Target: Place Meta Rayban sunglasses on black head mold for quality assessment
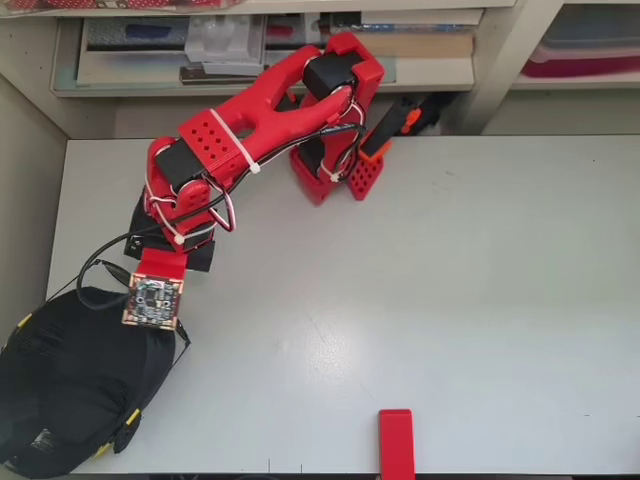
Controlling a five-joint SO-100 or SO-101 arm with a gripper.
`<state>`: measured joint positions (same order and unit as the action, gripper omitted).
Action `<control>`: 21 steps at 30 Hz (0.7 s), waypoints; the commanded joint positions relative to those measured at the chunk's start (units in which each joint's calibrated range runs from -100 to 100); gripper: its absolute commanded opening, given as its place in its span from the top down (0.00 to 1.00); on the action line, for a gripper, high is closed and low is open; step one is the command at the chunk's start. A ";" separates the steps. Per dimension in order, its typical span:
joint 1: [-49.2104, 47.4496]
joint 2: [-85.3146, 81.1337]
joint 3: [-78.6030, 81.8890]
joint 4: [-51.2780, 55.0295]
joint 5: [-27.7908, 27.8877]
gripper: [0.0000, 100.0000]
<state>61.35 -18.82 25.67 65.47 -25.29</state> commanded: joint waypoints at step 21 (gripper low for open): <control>1.77 19.20 -9.29 -9.34 -4.99 0.18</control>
<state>62.41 -2.18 27.02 57.09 -30.12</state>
